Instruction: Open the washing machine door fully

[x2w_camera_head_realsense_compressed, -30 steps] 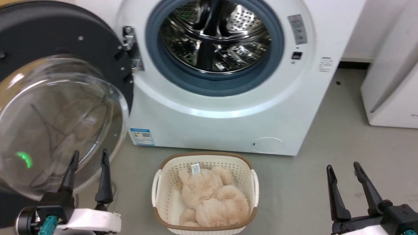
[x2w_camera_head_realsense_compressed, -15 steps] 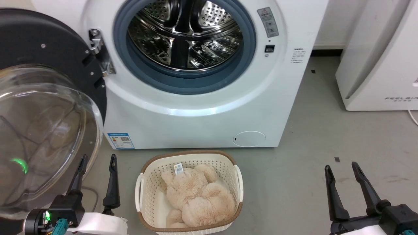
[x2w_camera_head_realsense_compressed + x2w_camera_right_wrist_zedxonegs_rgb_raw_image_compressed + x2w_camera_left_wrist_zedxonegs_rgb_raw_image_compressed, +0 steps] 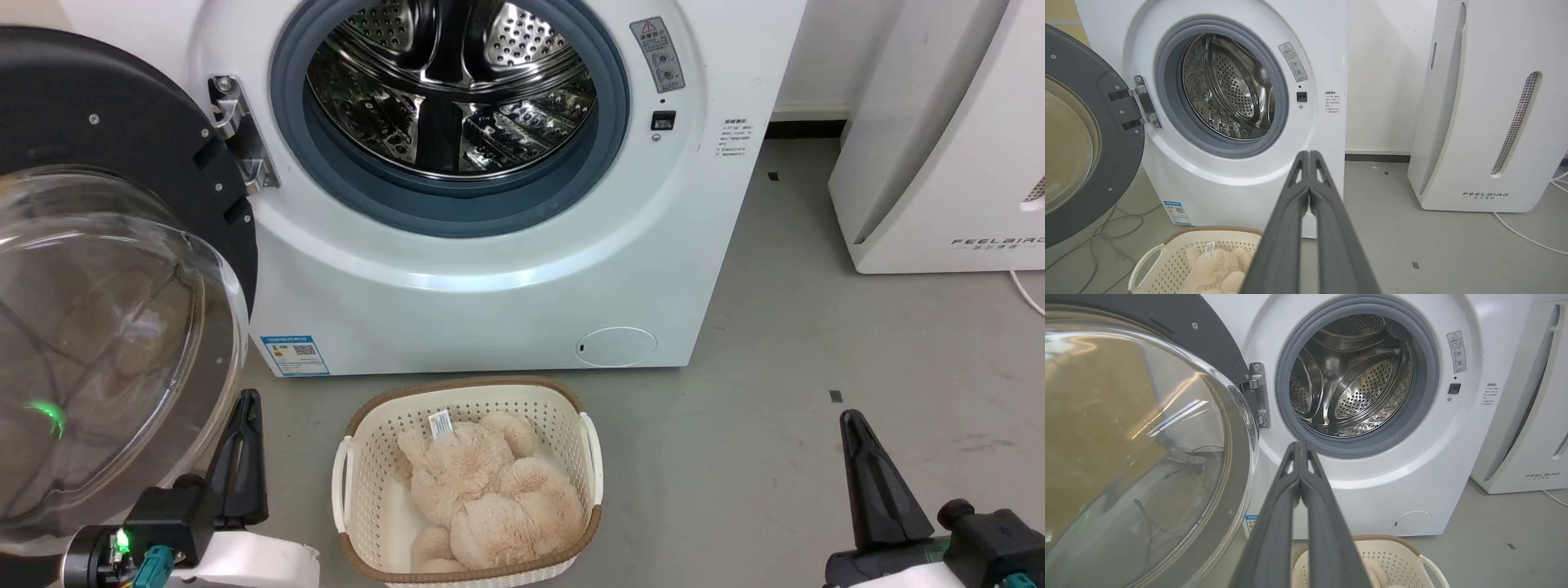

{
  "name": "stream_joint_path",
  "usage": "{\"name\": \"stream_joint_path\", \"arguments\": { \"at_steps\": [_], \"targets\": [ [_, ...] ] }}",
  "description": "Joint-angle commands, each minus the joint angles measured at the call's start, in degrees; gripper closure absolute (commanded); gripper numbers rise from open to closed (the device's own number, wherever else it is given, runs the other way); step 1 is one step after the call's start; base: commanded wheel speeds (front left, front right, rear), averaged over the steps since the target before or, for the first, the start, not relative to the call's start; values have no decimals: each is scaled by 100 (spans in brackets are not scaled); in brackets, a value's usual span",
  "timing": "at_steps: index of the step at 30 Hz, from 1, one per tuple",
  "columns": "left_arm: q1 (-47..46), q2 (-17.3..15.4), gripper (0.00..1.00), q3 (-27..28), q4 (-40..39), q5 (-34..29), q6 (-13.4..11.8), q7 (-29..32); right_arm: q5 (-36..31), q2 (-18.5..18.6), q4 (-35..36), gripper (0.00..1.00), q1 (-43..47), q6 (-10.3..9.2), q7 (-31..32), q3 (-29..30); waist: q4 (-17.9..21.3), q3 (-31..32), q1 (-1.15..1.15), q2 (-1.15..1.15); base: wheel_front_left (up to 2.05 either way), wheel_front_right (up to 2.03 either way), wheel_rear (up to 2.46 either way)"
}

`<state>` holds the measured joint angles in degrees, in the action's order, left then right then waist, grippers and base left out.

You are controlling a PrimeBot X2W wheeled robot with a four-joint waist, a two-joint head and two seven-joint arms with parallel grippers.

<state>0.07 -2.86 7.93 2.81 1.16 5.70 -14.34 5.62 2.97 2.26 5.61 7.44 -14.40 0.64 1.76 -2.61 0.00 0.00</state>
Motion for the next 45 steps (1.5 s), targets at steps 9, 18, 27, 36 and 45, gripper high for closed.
{"name": "stream_joint_path", "arguments": {
  "at_steps": [9, 18, 27, 36, 45],
  "targets": [
    [-1, 0, 100, -76, -28, -12, -59, 120, -49, -1, -22, 100, -57, 0, 119, -6, -14, 20, 0, 0, 0, 0, 0],
    [-1, 0, 100, -133, -48, -20, -100, 225, -90, -2, -39, 100, -98, 1, 225, -10, -27, 40, 0, 0, 0, 0, 0],
    [-2, 0, 100, -191, -69, -29, -141, 331, -132, -2, -55, 100, -138, 1, 331, -15, -40, 59, 0, 0, 0, 0, 0],
    [-2, -1, 100, -248, -89, -37, -182, 435, -172, -3, -71, 100, -178, 1, 436, -20, -53, 78, 0, 0, 0, 0, 0],
    [-3, -1, 100, -306, -109, -45, -223, 541, -214, -4, -88, 100, -219, 2, 543, -24, -66, 97, 0, 0, 0, 0, 0]
  ]
}}
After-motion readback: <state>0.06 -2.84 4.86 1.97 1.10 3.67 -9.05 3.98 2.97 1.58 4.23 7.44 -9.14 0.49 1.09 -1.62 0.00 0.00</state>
